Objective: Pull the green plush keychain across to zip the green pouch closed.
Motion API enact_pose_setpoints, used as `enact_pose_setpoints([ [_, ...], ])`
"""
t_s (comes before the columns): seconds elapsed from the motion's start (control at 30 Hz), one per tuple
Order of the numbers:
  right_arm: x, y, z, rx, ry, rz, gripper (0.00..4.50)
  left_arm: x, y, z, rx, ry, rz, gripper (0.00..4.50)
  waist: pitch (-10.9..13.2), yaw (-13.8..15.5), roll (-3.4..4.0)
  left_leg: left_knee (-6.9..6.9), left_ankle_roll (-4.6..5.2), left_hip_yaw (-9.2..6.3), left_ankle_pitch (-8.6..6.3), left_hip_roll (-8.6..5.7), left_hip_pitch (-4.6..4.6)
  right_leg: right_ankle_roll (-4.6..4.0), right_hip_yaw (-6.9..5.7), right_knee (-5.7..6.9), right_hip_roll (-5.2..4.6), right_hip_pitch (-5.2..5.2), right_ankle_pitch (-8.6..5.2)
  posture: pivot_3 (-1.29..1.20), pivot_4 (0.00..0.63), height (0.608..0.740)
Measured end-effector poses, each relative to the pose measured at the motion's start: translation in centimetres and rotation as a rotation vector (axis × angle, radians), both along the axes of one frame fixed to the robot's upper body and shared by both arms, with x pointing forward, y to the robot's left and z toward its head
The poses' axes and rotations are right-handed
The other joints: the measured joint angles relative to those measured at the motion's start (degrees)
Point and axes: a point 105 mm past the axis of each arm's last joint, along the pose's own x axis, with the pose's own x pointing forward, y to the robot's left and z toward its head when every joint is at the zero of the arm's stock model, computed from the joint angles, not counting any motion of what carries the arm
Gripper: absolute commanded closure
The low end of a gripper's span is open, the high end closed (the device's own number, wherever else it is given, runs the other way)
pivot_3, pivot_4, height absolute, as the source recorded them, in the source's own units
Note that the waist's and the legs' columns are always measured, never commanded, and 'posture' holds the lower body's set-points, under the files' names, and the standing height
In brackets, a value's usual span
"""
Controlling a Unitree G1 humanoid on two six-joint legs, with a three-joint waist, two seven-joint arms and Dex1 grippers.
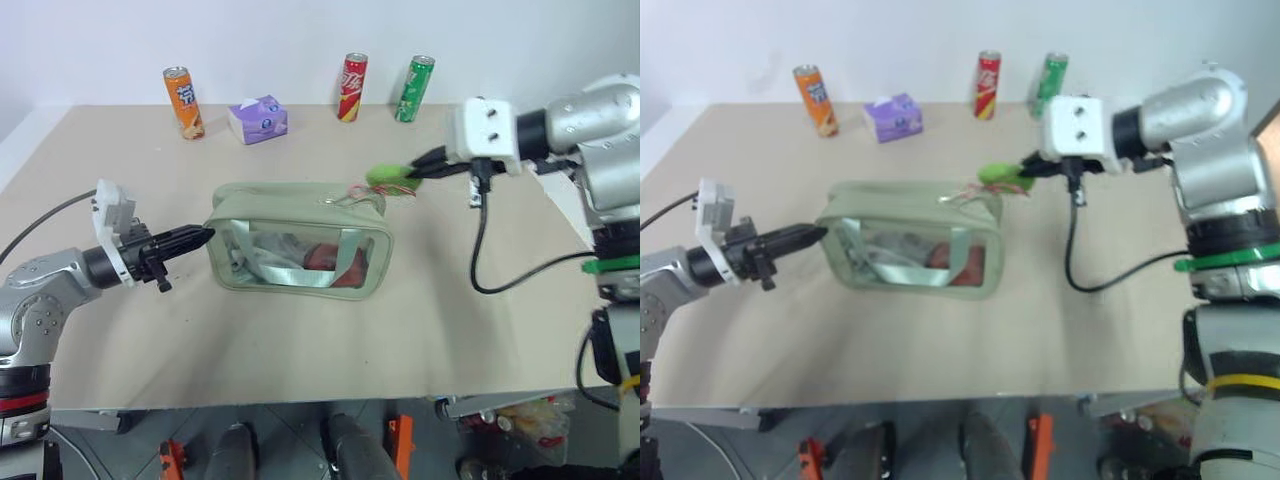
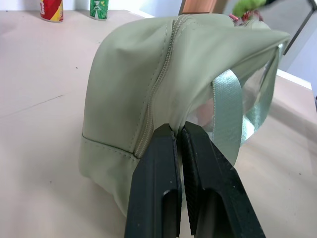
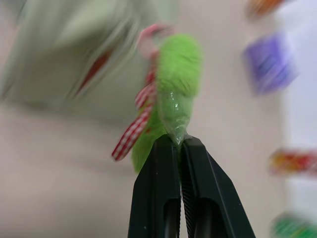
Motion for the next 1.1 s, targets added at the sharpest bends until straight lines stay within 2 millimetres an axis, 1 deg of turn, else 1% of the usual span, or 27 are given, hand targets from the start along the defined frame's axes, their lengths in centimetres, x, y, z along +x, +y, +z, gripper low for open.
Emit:
enact_pose_setpoints([
  [0.07,-0.2,-1.7,-2.0,-0.04,0.041,-0.065,4.48,0.0,0.0,0.0,0.001,-0.001,-0.001,4.5,0.0,0.0,0.01,0.0,0.0,-0.01,0.0,0.0,0.02,0.0,0.0,0.0,0.0,0.01,0.0,0.0,0.15,0.74],
  [0.1,-0.4,-2.8,-3.3,-0.059,0.073,-0.106,4.48,-0.2,-0.1,-0.1,0.001,0.001,-0.006,4.5,0.0,0.0,0.01,0.0,0.0,0.01,0.0,0.0,0.04,0.0,0.01,0.01,0.0,0.01,0.0,0.0,0.15,0.74],
  [0.13,-0.6,-3.2,-4.3,-0.069,0.093,-0.121,4.48,-0.3,-0.2,0.0,0.002,-0.002,-0.012,4.5,0.0,0.0,0.03,0.01,0.0,0.03,0.0,0.0,0.05,0.01,0.03,0.01,0.0,0.01,0.01,0.0,0.15,0.74],
  [0.23,-1.3,-3.4,-6.9,-0.096,0.138,-0.128,4.48,-0.4,-0.3,0.0,0.005,-0.003,-0.022,4.5,0.0,0.0,0.06,0.06,0.0,0.03,0.01,0.0,0.11,0.06,0.05,0.02,0.01,0.05,0.05,0.0,0.15,0.74],
  [0.3,-1.6,-3.3,-7.6,-0.101,0.147,-0.128,4.48,-0.4,-0.3,-0.1,0.005,0.0,-0.025,4.5,0.0,0.0,0.08,0.17,-0.01,0.03,0.02,-0.01,0.1,0.09,0.06,0.02,0.0,0.08,0.1,0.0,0.15,0.74],
  [0.5,-1.5,-3.2,-7.8,-0.088,0.151,-0.155,4.48,-0.3,-0.5,-0.1,0.007,0.005,-0.031,4.5,0.0,0.0,0.07,0.41,-0.01,0.07,0.02,-0.01,0.08,0.1,0.11,0.01,0.0,0.15,0.11,0.0,0.15,0.74],
  [0.67,-1.2,-3.4,-7.8,-0.086,0.143,-0.174,4.48,-0.4,-0.5,-0.1,0.007,0.006,-0.036,4.5,0.0,0.0,0.07,0.38,-0.01,0.06,0.01,-0.01,0.08,0.1,0.11,0.02,0.0,0.15,0.11,0.0,0.15,0.74],
  [0.8,-0.3,-4.3,-6.6,-0.082,0.096,-0.216,4.48,-0.5,-0.7,-0.1,0.009,0.005,-0.045,4.5,0.0,0.0,0.07,0.38,-0.01,0.06,0.01,-0.04,0.06,0.1,0.11,0.01,-0.01,0.14,0.11,0.0,0.15,0.74],
  [0.93,-0.2,-5.5,-5.7,-0.1,0.067,-0.239,4.48,-0.6,-1.0,-0.1,0.012,0.004,-0.063,4.5,0.0,0.1,0.07,0.39,-0.01,0.05,0.01,-0.1,0.06,0.11,0.12,0.0,-0.07,0.17,0.11,0.0,0.15,0.74],
  [1.03,-0.6,-6.5,-5.7,-0.125,0.07,-0.252,4.48,-0.6,-1.2,-0.1,0.015,0.004,-0.074,4.5,0.0,0.3,0.06,0.4,-0.01,0.04,0.01,-0.16,0.04,0.13,0.13,-0.01,-0.12,0.2,0.09,0.0,0.15,0.74],
  [1.1,-1.2,-7.3,-6.5,-0.142,0.093,-0.259,4.48,-0.7,-1.5,0.0,0.016,0.001,-0.086,4.5,-0.1,0.4,0.02,0.4,-0.01,0.03,0.01,-0.17,0.04,0.18,0.13,-0.06,-0.14,0.29,0.04,0.0,0.15,0.74],
])
